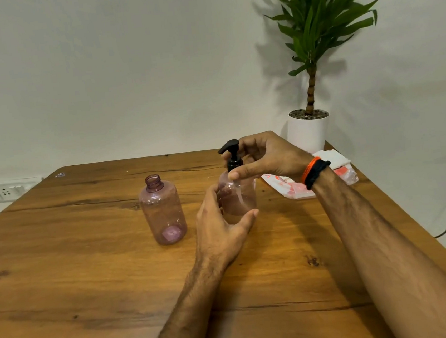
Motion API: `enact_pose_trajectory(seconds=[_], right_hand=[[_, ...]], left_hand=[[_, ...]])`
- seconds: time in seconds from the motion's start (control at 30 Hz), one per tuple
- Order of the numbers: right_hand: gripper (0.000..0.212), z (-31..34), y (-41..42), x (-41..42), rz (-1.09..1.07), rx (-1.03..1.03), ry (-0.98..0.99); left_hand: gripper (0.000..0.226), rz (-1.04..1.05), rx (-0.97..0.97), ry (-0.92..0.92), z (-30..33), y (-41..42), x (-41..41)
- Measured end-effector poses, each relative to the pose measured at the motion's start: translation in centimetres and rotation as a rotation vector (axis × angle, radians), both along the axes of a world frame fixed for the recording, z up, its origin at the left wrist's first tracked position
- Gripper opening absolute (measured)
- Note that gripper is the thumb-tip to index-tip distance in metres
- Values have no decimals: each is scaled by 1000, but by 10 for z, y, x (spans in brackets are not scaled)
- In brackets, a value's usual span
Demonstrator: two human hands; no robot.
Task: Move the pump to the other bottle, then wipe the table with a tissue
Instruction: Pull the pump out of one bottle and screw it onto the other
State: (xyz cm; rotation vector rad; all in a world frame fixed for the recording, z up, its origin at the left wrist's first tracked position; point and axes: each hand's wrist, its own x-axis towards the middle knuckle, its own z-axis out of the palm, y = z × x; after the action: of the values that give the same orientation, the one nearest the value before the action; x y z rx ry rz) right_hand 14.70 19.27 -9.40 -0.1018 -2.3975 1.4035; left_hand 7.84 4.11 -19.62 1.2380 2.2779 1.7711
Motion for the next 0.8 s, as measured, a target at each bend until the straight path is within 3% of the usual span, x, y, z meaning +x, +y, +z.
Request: enact_pose_trajectory(seconds=[0.13, 0.33, 0.5, 0.63, 0.8], right_hand=[[44, 1, 1, 4, 66, -20, -2], [34, -2, -1, -1, -17, -66, 43], [39, -5, 2, -3, -38, -45, 72], [47, -4, 5, 4, 77, -39, -18], [42, -3, 4, 7, 71, -35, -17]], left_hand=[[79, 2, 2, -7, 0, 0, 0], [79, -1, -3, -7, 1, 1, 0], [78, 0, -11, -2, 1, 0, 0], [76, 5, 11, -12, 2, 0, 1], [77, 5, 21, -18, 1, 0, 0]])
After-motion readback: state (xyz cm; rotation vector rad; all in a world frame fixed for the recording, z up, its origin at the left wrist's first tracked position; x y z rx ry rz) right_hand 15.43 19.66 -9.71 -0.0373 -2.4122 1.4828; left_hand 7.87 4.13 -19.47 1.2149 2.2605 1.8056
